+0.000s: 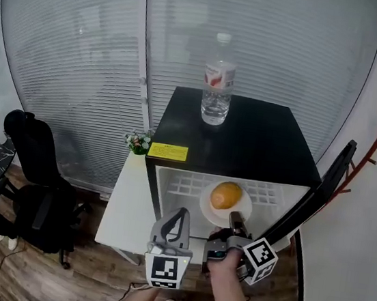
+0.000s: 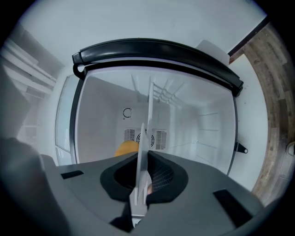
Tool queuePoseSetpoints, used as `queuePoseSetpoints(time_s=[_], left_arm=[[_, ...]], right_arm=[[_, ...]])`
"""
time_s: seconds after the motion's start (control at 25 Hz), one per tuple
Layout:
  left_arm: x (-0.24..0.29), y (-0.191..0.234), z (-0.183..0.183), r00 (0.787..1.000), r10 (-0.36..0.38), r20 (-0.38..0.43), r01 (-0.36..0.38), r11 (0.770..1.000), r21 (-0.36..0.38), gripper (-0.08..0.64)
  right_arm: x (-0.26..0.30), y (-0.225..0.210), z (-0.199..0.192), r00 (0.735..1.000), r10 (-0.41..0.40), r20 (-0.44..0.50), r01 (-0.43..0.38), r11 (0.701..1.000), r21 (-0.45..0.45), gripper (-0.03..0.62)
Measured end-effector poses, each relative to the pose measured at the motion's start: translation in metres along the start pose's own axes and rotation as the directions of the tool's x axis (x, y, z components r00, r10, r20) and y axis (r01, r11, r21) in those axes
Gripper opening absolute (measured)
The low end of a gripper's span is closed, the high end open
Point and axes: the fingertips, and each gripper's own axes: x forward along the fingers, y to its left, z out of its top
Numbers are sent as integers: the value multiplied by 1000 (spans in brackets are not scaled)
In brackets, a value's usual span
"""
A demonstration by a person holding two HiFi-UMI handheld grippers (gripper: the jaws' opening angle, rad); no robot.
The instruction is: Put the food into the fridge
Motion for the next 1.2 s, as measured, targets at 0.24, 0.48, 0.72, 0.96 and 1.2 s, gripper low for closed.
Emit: queuePoseSetpoints(time_s=[0.24, 0.48, 0.72, 0.96, 1.2], left_arm=[[10, 13, -13, 999, -40, -17, 39, 999, -28, 29], [14, 19, -20, 999, -42, -20, 41, 998, -58, 29], [19, 20, -21, 999, -30, -15, 29, 998, -47, 29], [21, 20, -27, 999, -12, -35, 11, 999, -34, 29], [20, 16, -28, 999, 2, -43, -3, 1000, -30, 29]], right_arm=[[23, 2, -8, 999, -18, 35, 18, 1000, -17, 43], [39, 3, -13, 999, -26, 34, 26, 999, -19, 43], [42, 3, -13, 998, -36, 45, 37, 999, -30, 43], [43, 4, -14, 999, -25, 26, 25, 999, -32, 44], [43, 15, -15, 1000, 22, -9, -22, 999, -39, 160]])
